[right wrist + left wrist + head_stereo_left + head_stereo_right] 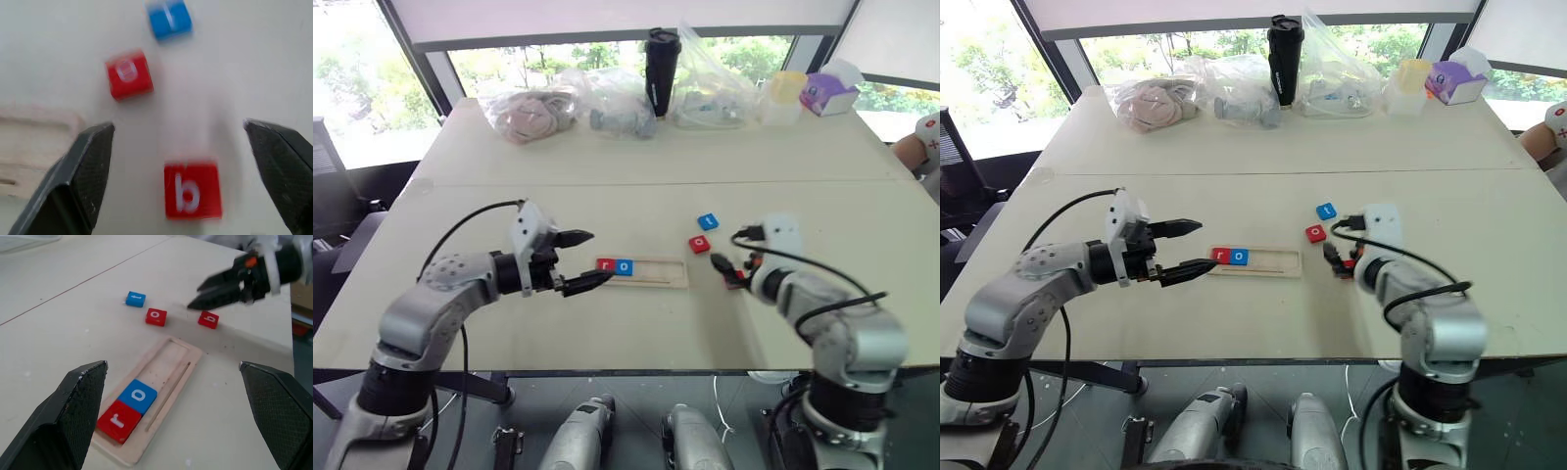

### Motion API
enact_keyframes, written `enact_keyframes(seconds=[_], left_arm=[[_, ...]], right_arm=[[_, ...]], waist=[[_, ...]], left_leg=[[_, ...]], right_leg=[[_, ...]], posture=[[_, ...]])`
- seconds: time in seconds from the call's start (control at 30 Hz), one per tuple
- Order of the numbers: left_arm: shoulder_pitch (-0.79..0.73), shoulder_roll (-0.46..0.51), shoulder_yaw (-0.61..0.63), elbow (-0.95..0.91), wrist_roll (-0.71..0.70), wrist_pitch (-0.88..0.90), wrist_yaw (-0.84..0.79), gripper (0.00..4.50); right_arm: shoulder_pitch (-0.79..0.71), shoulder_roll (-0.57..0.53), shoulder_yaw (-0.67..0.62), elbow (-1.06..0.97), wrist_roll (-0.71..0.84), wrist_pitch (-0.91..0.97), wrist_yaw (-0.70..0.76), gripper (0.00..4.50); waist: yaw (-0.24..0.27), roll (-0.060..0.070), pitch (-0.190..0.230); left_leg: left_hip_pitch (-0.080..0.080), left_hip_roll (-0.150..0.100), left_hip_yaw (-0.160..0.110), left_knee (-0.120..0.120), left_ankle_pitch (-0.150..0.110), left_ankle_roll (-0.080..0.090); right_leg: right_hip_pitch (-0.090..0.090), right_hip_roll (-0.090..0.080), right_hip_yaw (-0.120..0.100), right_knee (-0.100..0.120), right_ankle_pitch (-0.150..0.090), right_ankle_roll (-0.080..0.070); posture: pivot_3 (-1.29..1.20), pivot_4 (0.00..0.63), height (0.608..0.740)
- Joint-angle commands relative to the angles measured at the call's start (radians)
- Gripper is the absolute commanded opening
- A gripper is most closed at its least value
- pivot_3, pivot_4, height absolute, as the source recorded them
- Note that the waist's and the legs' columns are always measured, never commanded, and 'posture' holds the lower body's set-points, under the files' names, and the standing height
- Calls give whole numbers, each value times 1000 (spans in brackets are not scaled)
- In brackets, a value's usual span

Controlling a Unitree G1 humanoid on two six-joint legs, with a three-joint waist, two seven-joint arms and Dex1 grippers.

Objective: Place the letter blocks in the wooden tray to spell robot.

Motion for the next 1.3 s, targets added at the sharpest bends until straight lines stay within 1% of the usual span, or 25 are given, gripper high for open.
enact_keyframes(seconds=[0.03, 0.1, 0.17, 0.23, 0.33, 0.43, 0.53, 0.7, 0.9, 0.93, 1.03, 1.13, 1.17, 1.2, 1.3], left_arm=[[11, 43, 25, -46, -28, -9, -57, 4500], [15, 78, 19, -58, -32, -12, -100, 4500], [12, 111, 15, -67, -34, -17, -138, 4500], [9, 137, 11, -74, -34, -20, -169, 4500], [8, 165, 20, -88, -34, -18, -191, 4500], [7, 167, 46, -95, -66, 17, -181, 4500], [48, 186, 89, -112, -79, 37, -166, 4500], [94, 193, 141, -153, -117, 66, -129, 4500], [117, 205, 167, -167, -136, 86, -105, 4500], [118, 207, 169, -168, -138, 87, -104, 4500], [109, 213, 169, -165, -142, 93, -97, 4500], [109, 219, 168, -164, -145, 92, -93, 4500], [110, 221, 169, -165, -145, 92, -92, 4500], [110, 222, 170, -165, -146, 92, -92, 4500], [108, 225, 167, -151, -135, 83, -93, 4500]], right_arm=[[61, -187, 26, 35, 81, -289, 338, 4438], [111, -306, 58, 133, 67, -491, 514, 4438], [122, -385, 121, 285, 9, -694, 626, 4438], [111, -428, 179, 414, -26, -840, 723, 4438], [26, -441, 251, 613, -65, -1003, 827, 4438], [-51, -431, 295, 752, -107, -1117, 869, 4438], [-118, -418, 333, 863, -136, -1192, 913, 4438], [-147, -422, 369, 983, -194, -1303, 944, 4438], [-152, -414, 392, 1042, -219, -1372, 972, 4438], [-151, -414, 394, 1048, -222, -1386, 976, 4218], [-147, -414, 394, 1058, -218, -1414, 990, 3218], [-148, -414, 387, 1046, -209, -1404, 991, 1630], [-147, -416, 384, 1036, -205, -1392, 989, 1198], [-146, -417, 381, 1028, -202, -1384, 988, 1163], [-157, -410, 357, 901, -134, -1230, 988, 1163]], waist=[[0, 0, 0], [-1, -1, 0], [-3, -1, 0], [-5, -1, 0], [-6, -1, 1], [-4, -1, 1], [-3, -1, 1], [5, -1, 1], [0, -1, 1], [0, -1, 1], [1, -1, 1], [0, -1, 1], [0, -1, 1], [0, -1, 1], [1, -1, 1]], left_leg=[[1, 0, 0, 0, -1, 1], [0, 1, 0, 0, -2, 3], [0, 1, 0, 0, -3, 4], [0, 1, 1, 0, -3, 4], [1, 1, 2, 1, -3, 4], [1, 2, 2, 2, -3, 4], [0, 2, 2, 1, -2, 5], [0, 2, 1, 1, -2, 6], [1, 2, 2, 1, -3, 4], [1, 2, 2, 1, -3, 4], [1, 2, 2, 1, -3, 4], [1, 2, 2, 2, -3, 4], [2, 2, 2, 2, -3, 4], [2, 2, 2, 2, -3, 4], [1, 2, 2, 2, -3, 4]], right_leg=[[2, 0, -1, -1, 0, 0], [6, 0, -1, -3, 0, 1], [7, 0, -2, -4, 0, 1], [8, 0, -1, -5, 0, 1], [8, 0, -1, -5, 0, 0], [8, 0, -1, -4, 0, 0], [7, 0, -1, -4, 0, 0], [7, 0, -1, -4, 0, 0], [8, 0, -1, -4, 0, 0], [8, 0, -1, -4, 0, 0], [8, 0, -1, -4, 0, 0], [7, 0, -1, -4, 0, 0], [7, 0, -1, -4, 0, 0], [7, 0, -1, -4, 0, 0], [7, 0, 0, -3, 0, 0]], posture=[[0, 150, 740], [0, 150, 740], [0, 150, 740], [0, 150, 740], [0, 150, 740], [0, 150, 740], [0, 150, 740], [0, 150, 740], [0, 150, 740], [0, 150, 740], [0, 150, 740], [0, 150, 740], [0, 150, 740], [0, 150, 740], [0, 150, 740]])
